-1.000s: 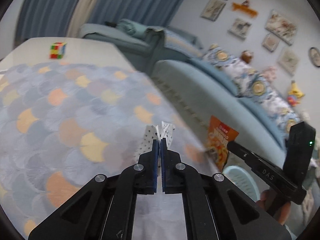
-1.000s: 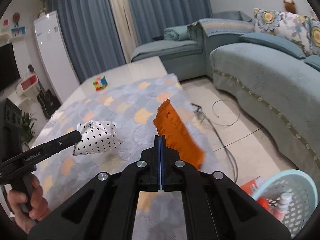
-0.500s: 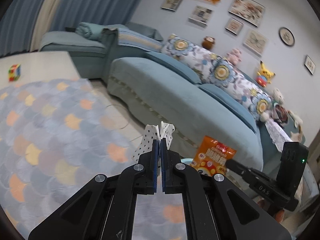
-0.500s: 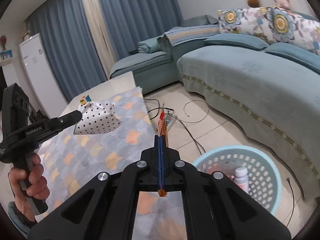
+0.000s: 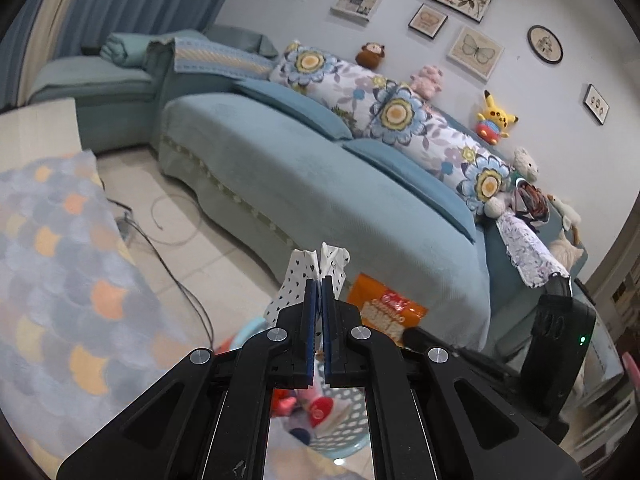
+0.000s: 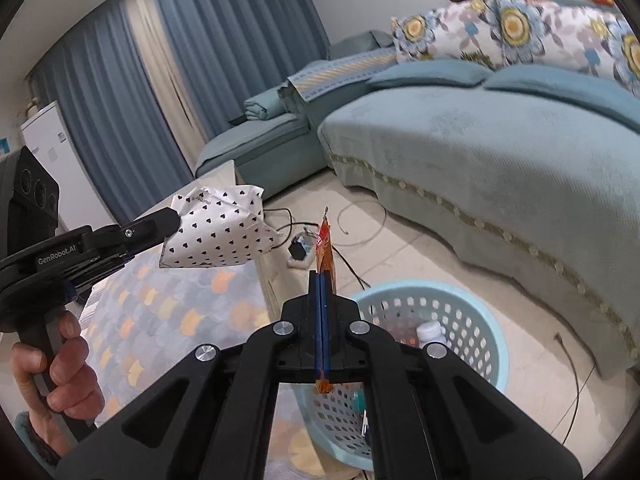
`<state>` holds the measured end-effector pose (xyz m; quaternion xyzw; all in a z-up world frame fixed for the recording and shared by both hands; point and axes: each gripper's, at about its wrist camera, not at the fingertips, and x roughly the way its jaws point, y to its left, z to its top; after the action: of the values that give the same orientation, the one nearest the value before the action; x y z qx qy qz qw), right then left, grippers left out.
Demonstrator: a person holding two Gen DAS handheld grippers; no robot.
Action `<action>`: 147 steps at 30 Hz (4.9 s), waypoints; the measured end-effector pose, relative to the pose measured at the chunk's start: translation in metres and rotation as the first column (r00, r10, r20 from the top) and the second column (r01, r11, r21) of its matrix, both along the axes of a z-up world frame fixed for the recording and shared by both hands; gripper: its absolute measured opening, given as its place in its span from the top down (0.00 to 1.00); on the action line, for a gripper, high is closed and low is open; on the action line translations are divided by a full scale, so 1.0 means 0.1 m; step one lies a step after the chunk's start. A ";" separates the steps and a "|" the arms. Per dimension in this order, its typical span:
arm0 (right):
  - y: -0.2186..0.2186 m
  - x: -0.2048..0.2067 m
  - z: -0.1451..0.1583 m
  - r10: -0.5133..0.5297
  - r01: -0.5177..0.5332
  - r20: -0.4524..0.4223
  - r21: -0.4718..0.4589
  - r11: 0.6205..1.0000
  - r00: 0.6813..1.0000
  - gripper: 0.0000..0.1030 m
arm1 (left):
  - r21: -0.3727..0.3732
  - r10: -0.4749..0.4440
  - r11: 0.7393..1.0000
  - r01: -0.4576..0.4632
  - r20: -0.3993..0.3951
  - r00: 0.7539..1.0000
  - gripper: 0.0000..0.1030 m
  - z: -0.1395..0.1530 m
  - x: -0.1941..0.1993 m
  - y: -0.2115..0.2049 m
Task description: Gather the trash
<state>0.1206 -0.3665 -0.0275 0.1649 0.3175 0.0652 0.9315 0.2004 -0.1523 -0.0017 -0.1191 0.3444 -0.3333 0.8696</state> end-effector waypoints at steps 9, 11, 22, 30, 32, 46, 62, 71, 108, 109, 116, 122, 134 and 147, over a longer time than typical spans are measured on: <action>-0.32 0.10 -0.66 -0.041 0.053 -0.126 0.098 0.994 0.991 1.00 | 0.056 -0.024 0.998 0.029 -0.098 0.995 0.99 -0.50 0.13 -0.25; -0.35 0.10 -0.77 -0.046 0.062 -0.148 0.105 0.993 0.988 1.00 | 0.067 -0.024 0.997 0.032 -0.123 0.992 0.99 -0.62 0.17 -0.26; -0.41 0.12 -1.00 -0.103 0.112 -0.240 0.026 0.993 0.965 1.00 | 0.135 -0.088 0.984 0.113 -0.179 0.980 0.84 -0.94 0.18 -0.59; -0.48 0.00 -1.09 -0.129 0.142 -0.269 0.031 0.989 0.955 0.42 | 0.157 -0.072 0.983 0.092 -0.130 0.989 0.31 -0.88 0.06 -0.49; -0.45 -0.05 -1.05 -0.120 0.133 -0.265 0.033 0.991 0.957 0.42 | 0.161 -0.070 0.983 0.087 -0.111 0.991 0.29 -0.81 0.02 -0.46; 0.19 -0.50 -0.13 -0.215 0.172 -0.208 -0.208 0.963 0.954 0.29 | 0.248 0.021 0.967 -0.052 0.125 0.992 0.16 -0.01 -0.87 0.04; 0.94 -1.00 0.39 -0.327 0.350 0.128 -0.298 0.888 0.936 0.23 | 0.225 0.318 0.902 -0.368 0.229 0.920 0.14 0.06 -1.36 0.99; 1.12 -1.03 0.36 -0.308 0.377 0.228 -0.396 0.837 0.924 0.23 | 0.255 0.309 0.892 -0.374 0.261 0.915 0.12 -0.01 -1.41 0.87; 1.00 -0.92 0.09 -0.314 0.339 0.126 -0.351 0.873 0.941 0.23 | 0.268 0.332 0.875 -0.403 0.273 0.903 0.11 -0.07 -1.39 0.83; 1.00 -0.91 0.09 -0.314 0.338 0.125 -0.349 0.874 0.941 0.23 | 0.268 0.331 0.875 -0.402 0.274 0.903 0.11 -0.07 -1.39 0.83; 1.00 -0.92 0.09 -0.315 0.338 0.124 -0.347 0.875 0.941 0.23 | 0.267 0.334 0.874 -0.405 0.275 0.902 0.11 -0.06 -1.39 0.82; 0.99 -0.91 0.08 -0.316 0.338 0.122 -0.344 0.876 0.941 0.23 | 0.269 0.334 0.874 -0.405 0.274 0.902 0.11 -0.06 -1.40 0.80; 0.99 -0.91 0.07 -0.317 0.338 0.117 -0.332 0.881 0.941 0.23 | 0.276 0.318 0.876 -0.394 0.283 0.905 0.11 -0.03 -1.40 0.78; 1.00 -0.92 0.07 -0.317 0.339 0.121 -0.334 0.879 0.941 0.23 | 0.277 0.317 0.877 -0.393 0.283 0.905 0.11 -0.03 -1.39 0.78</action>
<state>0.0287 -0.2666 -0.0200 0.0459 0.2621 -0.1459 0.9529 0.0610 -0.0746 -0.0048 0.0048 0.2644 -0.1165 0.9573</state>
